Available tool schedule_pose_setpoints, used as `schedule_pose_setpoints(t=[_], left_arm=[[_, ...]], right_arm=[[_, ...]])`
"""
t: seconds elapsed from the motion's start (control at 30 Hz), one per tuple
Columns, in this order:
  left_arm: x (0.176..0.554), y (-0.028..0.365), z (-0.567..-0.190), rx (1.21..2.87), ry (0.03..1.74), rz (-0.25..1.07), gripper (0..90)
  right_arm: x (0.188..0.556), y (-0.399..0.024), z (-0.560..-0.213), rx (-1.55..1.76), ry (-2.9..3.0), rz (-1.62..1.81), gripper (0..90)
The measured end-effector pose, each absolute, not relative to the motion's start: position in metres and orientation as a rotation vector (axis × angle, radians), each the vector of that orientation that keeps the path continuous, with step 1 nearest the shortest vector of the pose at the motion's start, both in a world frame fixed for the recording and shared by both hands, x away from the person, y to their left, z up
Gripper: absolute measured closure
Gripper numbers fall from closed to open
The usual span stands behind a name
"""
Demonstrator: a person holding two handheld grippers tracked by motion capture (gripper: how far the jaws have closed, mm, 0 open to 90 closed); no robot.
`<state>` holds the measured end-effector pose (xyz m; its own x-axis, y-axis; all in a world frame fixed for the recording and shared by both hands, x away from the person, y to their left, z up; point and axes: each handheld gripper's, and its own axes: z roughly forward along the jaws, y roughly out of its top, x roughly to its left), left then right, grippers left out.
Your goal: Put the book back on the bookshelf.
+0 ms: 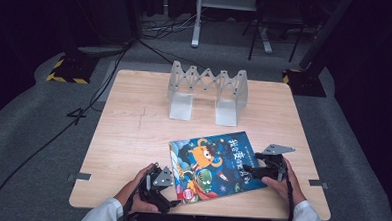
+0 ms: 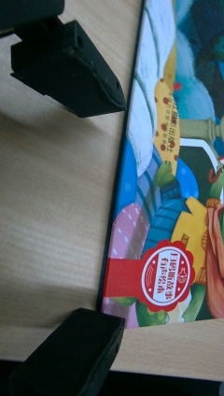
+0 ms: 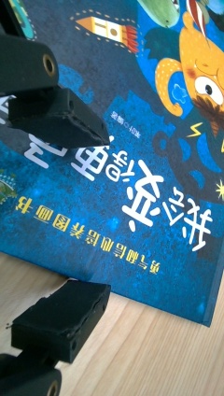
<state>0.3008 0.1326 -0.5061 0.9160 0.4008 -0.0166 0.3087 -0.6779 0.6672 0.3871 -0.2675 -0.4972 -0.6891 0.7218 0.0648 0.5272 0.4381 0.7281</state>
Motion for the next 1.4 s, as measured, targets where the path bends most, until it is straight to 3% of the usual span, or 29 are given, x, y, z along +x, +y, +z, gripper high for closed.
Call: schedule_pose_setpoints(t=[0.2,0.4,0.5,0.57,0.63,0.7,0.73,1.1,1.4], left_arm=[[0.291,0.133,-0.506,2.374,0.487,0.166,1.6],[0.297,0.153,-0.502,2.369,0.601,0.231,4.6],[0.307,0.167,-0.499,2.329,0.664,0.266,22.4],[0.314,0.172,-0.499,2.322,0.691,0.282,13.1],[0.320,0.175,-0.498,2.308,0.703,0.294,20.2],[0.327,0.177,-0.497,2.291,0.728,0.319,15.0],[0.330,0.178,-0.496,2.277,0.742,0.334,18.4],[0.369,0.175,-0.489,2.191,0.799,0.379,15.9],[0.398,0.160,-0.498,2.235,0.790,0.313,18.1]], right_arm=[[0.397,-0.255,-0.496,1.058,2.474,1.084,23.9],[0.403,-0.243,-0.496,1.033,2.483,1.096,23.7],[0.404,-0.239,-0.496,1.058,2.466,1.090,23.7],[0.403,-0.240,-0.496,1.062,2.455,1.087,27.0],[0.398,-0.245,-0.493,1.059,2.449,1.072,30.4],[0.391,-0.253,-0.490,1.057,2.431,1.081,31.4],[0.385,-0.261,-0.489,1.057,2.424,1.101,32.1],[0.329,-0.292,-0.497,1.060,2.396,1.120,34.2],[0.327,-0.287,-0.500,1.033,2.442,1.105,32.3]])
